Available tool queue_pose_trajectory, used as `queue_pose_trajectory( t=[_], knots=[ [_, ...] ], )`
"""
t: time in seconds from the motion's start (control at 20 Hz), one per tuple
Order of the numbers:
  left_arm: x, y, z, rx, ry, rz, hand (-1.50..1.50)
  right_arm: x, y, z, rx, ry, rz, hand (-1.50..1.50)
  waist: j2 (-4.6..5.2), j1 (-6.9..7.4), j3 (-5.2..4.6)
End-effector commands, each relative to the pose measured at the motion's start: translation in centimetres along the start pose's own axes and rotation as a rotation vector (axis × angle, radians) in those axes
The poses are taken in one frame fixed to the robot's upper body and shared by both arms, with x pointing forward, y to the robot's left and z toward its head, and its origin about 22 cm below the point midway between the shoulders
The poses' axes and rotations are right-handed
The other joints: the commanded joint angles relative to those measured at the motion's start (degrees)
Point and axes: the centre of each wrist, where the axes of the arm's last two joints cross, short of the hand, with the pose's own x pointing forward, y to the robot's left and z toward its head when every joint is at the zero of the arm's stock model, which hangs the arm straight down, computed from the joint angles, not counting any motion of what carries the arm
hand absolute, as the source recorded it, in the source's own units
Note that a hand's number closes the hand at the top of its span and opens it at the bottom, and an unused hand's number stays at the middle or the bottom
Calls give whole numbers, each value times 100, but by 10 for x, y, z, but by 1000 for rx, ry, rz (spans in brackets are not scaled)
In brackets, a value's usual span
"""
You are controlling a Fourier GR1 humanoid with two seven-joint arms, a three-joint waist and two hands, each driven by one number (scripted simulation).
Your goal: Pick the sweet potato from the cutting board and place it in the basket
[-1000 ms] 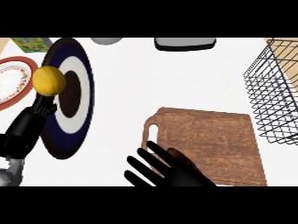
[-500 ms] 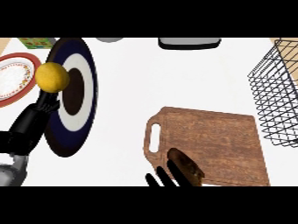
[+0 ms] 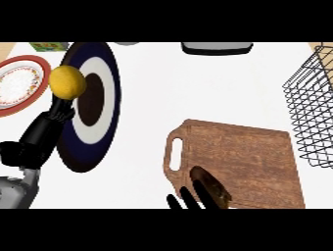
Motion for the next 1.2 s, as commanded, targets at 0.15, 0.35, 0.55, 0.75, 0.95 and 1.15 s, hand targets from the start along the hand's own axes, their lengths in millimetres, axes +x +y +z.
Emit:
queue_pose_trajectory(
  t=[0.15, 0.35, 0.55, 0.75, 0.95, 1.15],
  knots=[
    [10, 10, 0, -15, 4, -2, 0, 3, -7, 11, -72, 14, -79, -150, 17, 72, 10],
    [8, 9, -10, -8, -14, 1, 0, -16, 20, -6, -77, -9, -87, -150, 36, 84, 20],
    [14, -8, -20, -13, 4, 7, 0, -29, 36, -26, -93, -3, -90, -150, 35, 80, 18],
    [1, -13, 0, -14, -8, 9, 0, -32, 72, -27, -111, -30, -73, -150, 27, 83, 16],
    [2, 15, 4, -4, -4, 19, 0, -50, 80, -57, -118, 8, -64, -150, 30, 111, 13],
    [-3, -4, -16, -21, -4, 7, 0, -46, 94, -54, -109, -19, -57, -150, 30, 63, 11]
  ],
)
